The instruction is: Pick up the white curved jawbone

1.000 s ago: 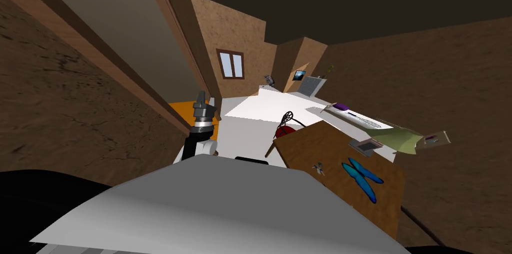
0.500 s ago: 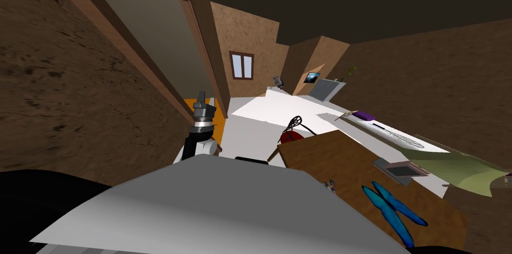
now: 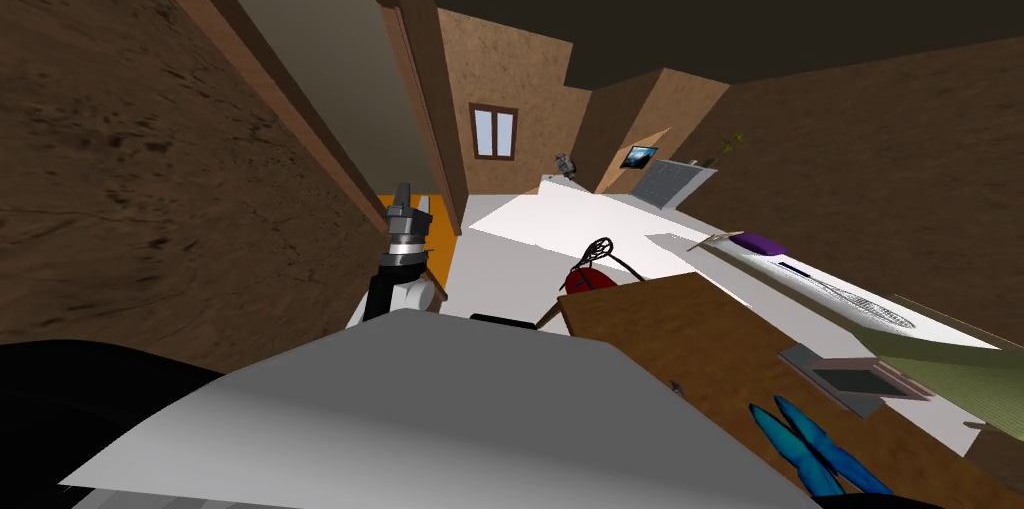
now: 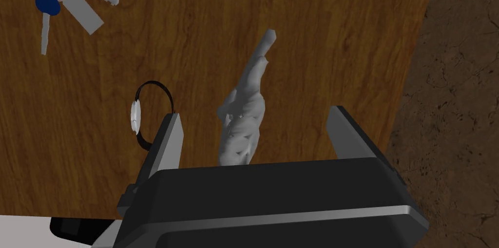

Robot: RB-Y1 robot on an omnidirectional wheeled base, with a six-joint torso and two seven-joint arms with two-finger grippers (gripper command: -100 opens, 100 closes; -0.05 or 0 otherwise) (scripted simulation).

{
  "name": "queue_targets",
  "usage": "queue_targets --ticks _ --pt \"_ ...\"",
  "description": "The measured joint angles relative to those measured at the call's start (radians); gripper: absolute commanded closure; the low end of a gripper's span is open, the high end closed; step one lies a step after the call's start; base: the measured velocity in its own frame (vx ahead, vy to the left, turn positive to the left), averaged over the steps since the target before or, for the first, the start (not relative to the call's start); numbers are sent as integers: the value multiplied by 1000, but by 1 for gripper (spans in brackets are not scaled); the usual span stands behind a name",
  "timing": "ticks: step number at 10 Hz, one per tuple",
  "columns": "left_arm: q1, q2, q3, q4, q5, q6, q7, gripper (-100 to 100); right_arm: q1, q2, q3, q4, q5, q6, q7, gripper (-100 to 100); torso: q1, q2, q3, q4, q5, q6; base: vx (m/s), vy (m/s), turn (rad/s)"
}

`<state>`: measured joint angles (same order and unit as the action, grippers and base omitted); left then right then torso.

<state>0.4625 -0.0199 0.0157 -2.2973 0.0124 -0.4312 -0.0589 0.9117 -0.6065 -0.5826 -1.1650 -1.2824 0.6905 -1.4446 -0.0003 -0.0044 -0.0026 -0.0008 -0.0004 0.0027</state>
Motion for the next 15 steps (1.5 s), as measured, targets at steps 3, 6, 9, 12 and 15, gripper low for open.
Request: queue_targets --ticks 3,6,9,12,15 --pt "0 0 0 0 0 0 0 0 19 6 -5 29 -29 62 -76 -100 0 0 0 0 0 -1 13 -23 118" --pt "0 0 0 0 0 0 0 0 28 28 -8 90 -74 124 -118 -100 -2 1 0 0 0 0 10 -41 126" --pt "0 0 0 0 0 0 0 0 18 42 -6 169 -110 181 -146 -100 -2 1 0 0 -1 0 5 -45 89" --pt "0 0 0 0 0 0 0 0 19 57 1 194 -124 224 -192 -100 -2 1 0 0 0 0 3 -58 55" --pt "0 0 0 0 0 0 0 0 8 65 5 226 -132 241 -198 -100 0 1 1 0 0 0 -17 -14 30"
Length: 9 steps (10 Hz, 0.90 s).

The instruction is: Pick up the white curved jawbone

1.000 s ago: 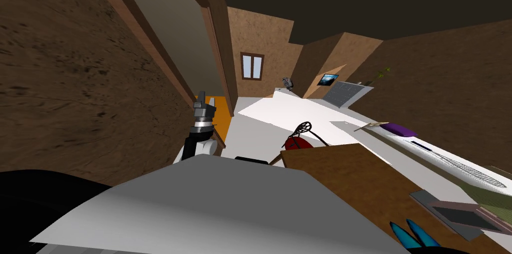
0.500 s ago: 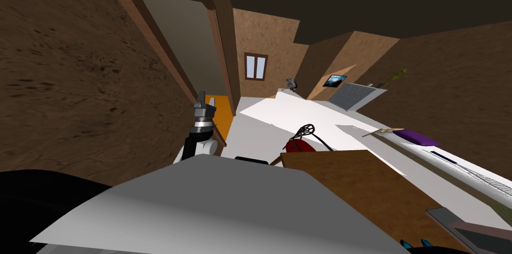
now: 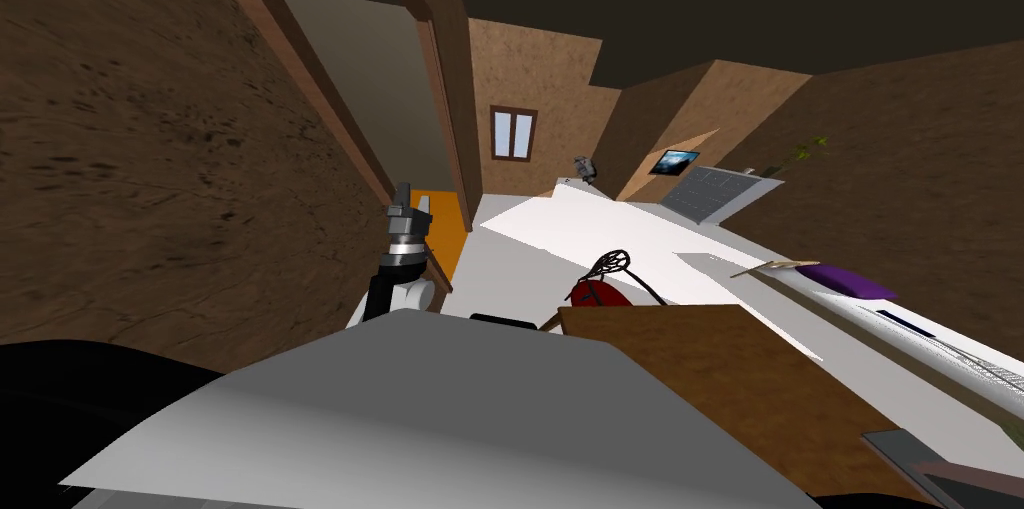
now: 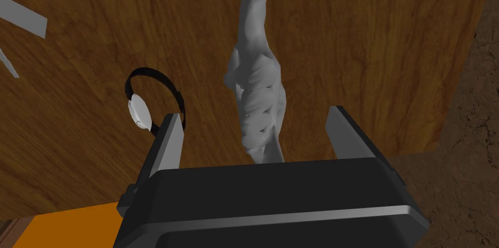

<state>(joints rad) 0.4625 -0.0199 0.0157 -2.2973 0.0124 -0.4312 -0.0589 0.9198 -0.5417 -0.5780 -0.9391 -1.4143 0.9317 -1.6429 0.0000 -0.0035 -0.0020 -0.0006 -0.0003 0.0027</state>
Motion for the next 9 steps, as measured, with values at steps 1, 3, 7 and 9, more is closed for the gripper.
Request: queue_targets --ticks 1,3,7,9 --pt "0 0 0 0 0 0 0 0 -15 0 2 10 7 -4 -6 -100 1 2 1 0 0 0 -77 12 72" --pt "0 0 0 0 0 0 0 0 -45 -3 8 35 18 -13 -18 -100 2 4 2 1 0 0 -64 15 38" --pt "0 0 0 0 0 0 0 0 -88 -8 13 76 31 -23 -26 100 1 1 1 0 0 0 -33 4 19" --pt "0 0 0 0 0 0 0 0 -88 -7 13 77 30 -23 -27 100 1 0 0 0 0 0 0 0 0"
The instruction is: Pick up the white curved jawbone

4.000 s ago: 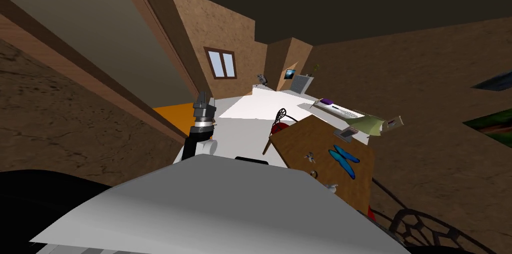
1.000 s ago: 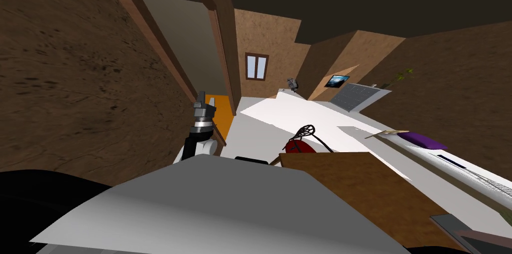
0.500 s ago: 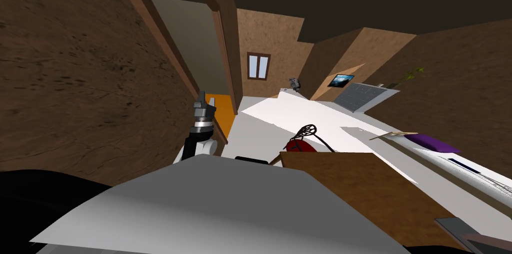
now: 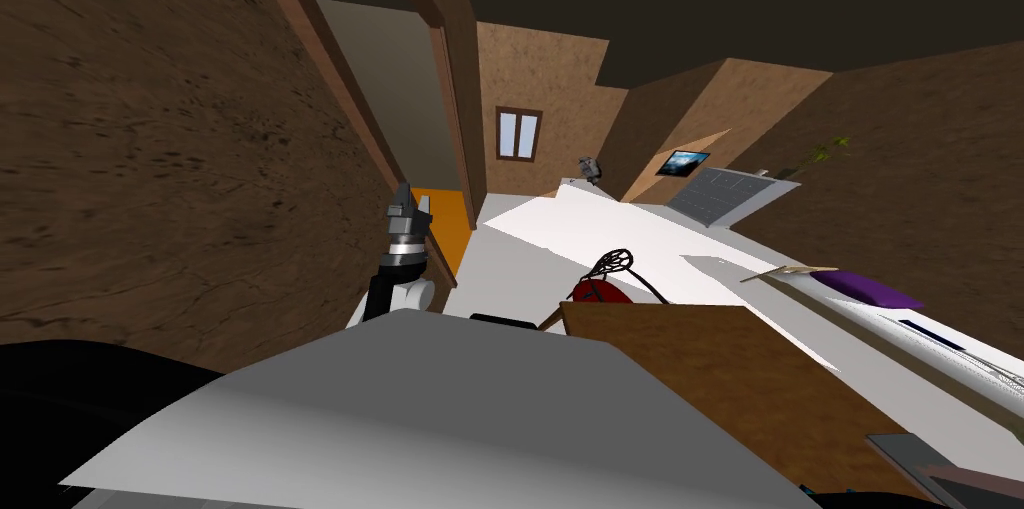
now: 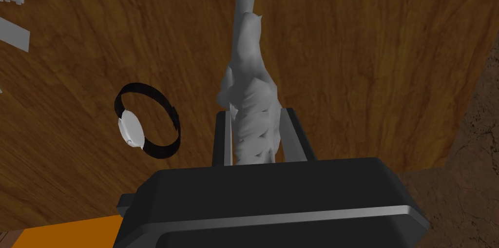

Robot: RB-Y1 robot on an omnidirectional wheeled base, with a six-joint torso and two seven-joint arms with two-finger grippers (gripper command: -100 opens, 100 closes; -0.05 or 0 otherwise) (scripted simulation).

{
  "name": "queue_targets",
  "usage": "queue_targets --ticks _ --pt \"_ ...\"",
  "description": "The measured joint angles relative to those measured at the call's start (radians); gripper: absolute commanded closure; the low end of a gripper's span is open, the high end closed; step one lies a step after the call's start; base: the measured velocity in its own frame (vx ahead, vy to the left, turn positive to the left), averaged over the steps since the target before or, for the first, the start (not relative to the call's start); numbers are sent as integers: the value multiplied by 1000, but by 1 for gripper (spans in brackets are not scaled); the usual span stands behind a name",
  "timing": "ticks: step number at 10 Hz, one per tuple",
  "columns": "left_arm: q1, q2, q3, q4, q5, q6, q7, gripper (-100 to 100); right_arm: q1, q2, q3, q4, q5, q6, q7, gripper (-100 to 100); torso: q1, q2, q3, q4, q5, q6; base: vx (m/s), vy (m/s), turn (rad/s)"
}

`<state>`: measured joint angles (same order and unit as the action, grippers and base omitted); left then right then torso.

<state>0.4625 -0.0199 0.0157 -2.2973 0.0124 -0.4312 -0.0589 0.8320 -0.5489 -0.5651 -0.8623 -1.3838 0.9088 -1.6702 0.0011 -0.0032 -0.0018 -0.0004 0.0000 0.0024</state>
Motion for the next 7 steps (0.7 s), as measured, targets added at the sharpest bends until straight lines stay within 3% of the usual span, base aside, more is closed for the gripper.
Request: queue_targets --ticks 1,2,3,6,7 --pt "0 0 0 0 0 0 0 0 0 0 0 0 0 0 0 100 0 0 0 0 0 0 0 0 0" --pt "0 0 0 0 0 0 0 0 0 0 0 0 0 0 0 0 0 0 0 0 0 0 0 0 0" --pt "0 0 0 0 0 0 0 0 0 0 0 0 0 0 0 100 0 0 0 0 0 0 65 -4 -80" --pt "0 0 0 0 0 0 0 0 66 7 -8 -61 -20 16 15 100 -1 -6 -4 -2 0 1 84 -15 -71" --pt "0 0 0 0 0 0 0 0 68 7 -9 -62 -22 17 17 0 0 -4 -2 -1 0 0 7 -1 6"
